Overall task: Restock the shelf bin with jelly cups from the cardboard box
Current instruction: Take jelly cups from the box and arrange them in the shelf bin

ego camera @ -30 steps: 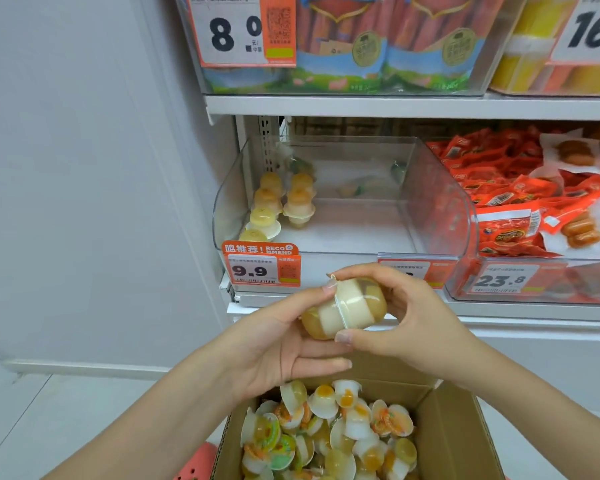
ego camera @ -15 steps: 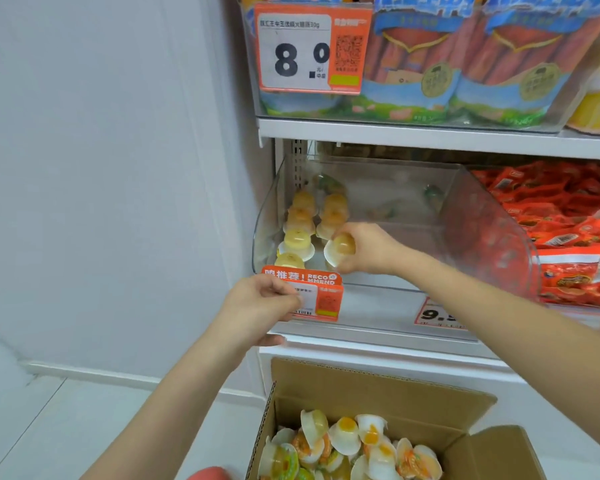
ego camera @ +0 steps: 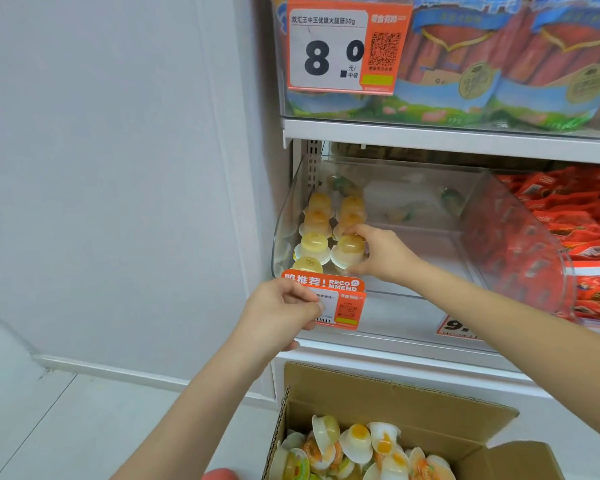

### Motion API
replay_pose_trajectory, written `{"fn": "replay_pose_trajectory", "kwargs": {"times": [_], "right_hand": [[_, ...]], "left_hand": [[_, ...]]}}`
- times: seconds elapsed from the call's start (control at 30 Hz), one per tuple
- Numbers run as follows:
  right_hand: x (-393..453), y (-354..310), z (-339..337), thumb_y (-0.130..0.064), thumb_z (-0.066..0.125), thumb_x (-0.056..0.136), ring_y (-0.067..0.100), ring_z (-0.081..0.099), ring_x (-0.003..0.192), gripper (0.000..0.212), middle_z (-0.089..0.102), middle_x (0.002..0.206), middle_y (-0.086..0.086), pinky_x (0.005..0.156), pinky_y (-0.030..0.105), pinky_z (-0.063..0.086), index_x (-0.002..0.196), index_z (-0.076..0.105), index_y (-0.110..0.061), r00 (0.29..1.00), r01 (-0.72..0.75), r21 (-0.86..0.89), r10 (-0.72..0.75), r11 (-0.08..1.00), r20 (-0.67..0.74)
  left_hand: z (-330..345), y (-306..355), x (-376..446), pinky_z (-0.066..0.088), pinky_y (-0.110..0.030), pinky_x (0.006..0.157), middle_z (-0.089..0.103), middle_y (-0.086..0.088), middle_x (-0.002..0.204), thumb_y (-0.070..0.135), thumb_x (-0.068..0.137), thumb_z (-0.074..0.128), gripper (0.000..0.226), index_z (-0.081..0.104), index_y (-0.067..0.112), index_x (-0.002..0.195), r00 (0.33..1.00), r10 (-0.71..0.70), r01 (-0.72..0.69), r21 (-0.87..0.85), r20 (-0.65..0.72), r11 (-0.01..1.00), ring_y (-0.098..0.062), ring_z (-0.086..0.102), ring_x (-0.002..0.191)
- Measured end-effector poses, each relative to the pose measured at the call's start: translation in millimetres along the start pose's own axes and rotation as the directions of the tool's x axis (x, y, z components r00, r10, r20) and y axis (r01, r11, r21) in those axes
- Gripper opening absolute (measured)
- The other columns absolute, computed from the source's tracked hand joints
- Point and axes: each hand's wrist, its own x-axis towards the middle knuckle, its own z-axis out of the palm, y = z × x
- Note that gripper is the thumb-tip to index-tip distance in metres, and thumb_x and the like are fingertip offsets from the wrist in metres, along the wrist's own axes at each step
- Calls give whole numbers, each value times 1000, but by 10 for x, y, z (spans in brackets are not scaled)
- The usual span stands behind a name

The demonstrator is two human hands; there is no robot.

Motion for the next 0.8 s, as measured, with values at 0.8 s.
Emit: {"fn": "replay_pose_trajectory", "kwargs": {"times": [0.8], "right_hand": [[-1464,-36,-383,-9,74,80,6,54,84,22,60,92,-5,79,15,44,99,64,-11,870,233,49,-186,971,-456]], "left_hand": [[226,-282,-33,48,-17,48,62,2,88,20,78,76,22,63,15,95,978,16,-84,322,206,943,-12,58,71]]}}
